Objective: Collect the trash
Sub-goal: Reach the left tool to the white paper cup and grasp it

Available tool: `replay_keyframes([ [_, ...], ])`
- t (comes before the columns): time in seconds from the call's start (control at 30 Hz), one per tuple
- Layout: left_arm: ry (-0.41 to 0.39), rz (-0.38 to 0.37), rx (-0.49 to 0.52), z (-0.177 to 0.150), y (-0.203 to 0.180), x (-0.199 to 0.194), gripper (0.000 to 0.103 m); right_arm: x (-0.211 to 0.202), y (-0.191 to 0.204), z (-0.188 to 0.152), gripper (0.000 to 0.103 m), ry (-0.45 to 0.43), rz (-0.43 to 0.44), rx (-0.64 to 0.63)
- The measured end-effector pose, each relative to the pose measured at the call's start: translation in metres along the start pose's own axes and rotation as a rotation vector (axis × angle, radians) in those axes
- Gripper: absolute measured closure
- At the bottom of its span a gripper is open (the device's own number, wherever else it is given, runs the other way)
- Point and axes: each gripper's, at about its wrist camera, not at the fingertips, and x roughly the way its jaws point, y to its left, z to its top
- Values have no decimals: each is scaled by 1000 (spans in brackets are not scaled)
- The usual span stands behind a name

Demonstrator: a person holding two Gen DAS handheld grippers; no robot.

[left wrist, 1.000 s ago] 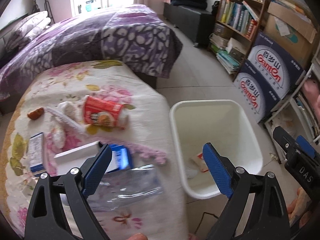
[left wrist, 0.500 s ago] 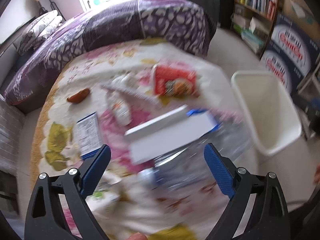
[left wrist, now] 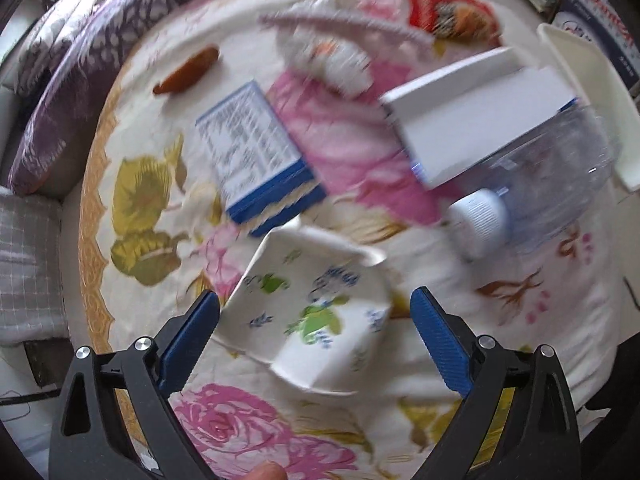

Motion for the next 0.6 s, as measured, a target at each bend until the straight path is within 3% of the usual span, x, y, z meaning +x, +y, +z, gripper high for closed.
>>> replay_keyframes([
  [0.17, 1, -23, -4, -8, 12, 12, 10, 7, 23, -1, 7, 21, 53, -87],
  [0.2, 0, -24, -2, -9, 13, 13, 12, 8, 26, -1, 7, 26, 59, -96],
  [0.23, -4, -27, -3, -10, 14, 14, 22, 9, 29, -2, 7, 29, 63, -103],
  [0.37, -22, -69, -31, -12, 20, 11, 30, 14, 36, -2, 7, 49, 98, -123],
  [0.43, -38, -98, -63, -10, 26, 6, 40, 16, 38, -2, 7, 62, 127, -120],
  [0.6, -123, -168, -172, -4, 44, -21, 44, 26, 42, 7, 7, 85, 178, -111],
])
